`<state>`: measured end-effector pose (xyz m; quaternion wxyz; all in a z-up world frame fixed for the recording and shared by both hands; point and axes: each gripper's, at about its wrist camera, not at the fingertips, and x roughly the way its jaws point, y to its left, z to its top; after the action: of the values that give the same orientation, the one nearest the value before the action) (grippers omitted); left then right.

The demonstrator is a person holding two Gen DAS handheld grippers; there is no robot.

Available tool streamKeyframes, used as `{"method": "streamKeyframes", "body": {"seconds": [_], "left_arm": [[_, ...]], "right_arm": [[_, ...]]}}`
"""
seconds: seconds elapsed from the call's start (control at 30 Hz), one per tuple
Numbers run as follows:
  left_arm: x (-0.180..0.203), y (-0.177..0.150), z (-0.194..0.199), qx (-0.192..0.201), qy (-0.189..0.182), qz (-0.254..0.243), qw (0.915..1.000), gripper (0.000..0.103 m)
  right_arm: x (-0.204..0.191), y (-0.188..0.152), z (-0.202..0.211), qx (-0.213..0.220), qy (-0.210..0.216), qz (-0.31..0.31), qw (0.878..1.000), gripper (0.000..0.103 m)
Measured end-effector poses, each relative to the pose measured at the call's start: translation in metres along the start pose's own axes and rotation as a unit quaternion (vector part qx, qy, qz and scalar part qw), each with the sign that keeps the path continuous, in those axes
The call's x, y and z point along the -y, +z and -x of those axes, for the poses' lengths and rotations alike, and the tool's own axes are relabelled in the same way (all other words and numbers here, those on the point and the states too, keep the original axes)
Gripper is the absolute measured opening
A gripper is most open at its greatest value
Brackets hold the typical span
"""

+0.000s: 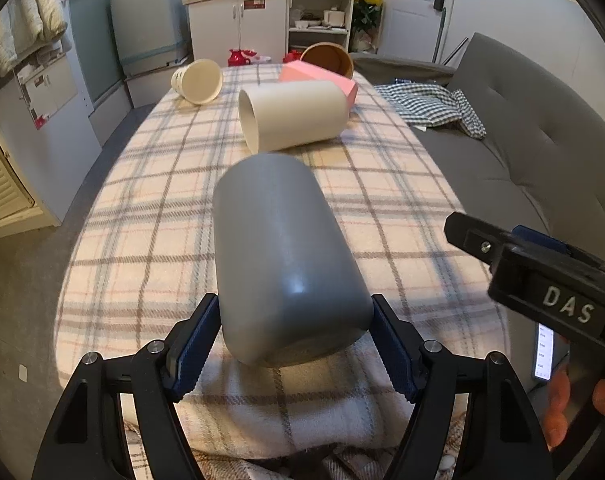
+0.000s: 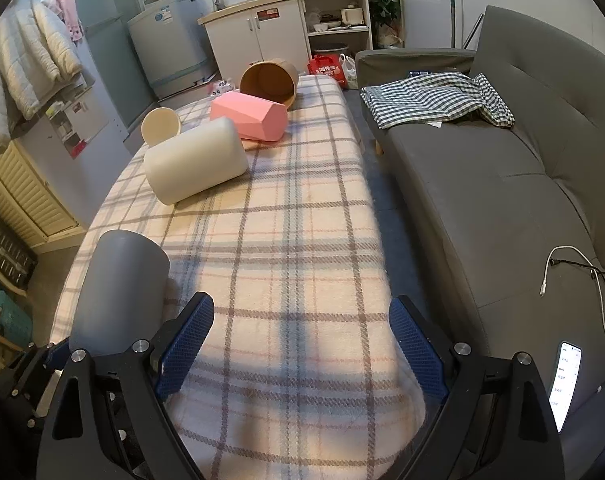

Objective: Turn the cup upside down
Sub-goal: 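Grasp the grey cup with the left tool while the right tool opens and releases it, then rotate the grey cup in the left tool so its base faces up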

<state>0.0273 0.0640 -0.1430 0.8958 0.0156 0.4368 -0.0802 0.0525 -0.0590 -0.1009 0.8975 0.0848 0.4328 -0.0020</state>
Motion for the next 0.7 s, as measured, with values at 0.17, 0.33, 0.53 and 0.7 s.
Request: {"method": "streamKeyframes", "body": {"seconds": [0.17,0.33,0.53,0.7], "left_arm": [[0.001,0.007,0.02,0.029,0.001,-0.017,0.9994,0.076],[0.0,0.013,0.034,0.055,0.013,-0.035,0.9978,0.075],[-0.009,0.02,0.037,0.063,0.01,-0.028,0.9976,0.074],[-0.011,0.027,0.039,0.07,0.004,-0.027,0.9972,0.074]], "right_arm": [[-0.004,-0.001,0.004,0.002,-0.002,0.004,1.0,0.09],[-0.008,0.0,0.01,0.012,-0.002,0.009,1.0,0.09],[-0.012,0.0,0.011,0.013,-0.001,0.013,1.0,0.09],[-0.01,0.0,0.01,0.013,-0.002,0.009,1.0,0.09]]}}
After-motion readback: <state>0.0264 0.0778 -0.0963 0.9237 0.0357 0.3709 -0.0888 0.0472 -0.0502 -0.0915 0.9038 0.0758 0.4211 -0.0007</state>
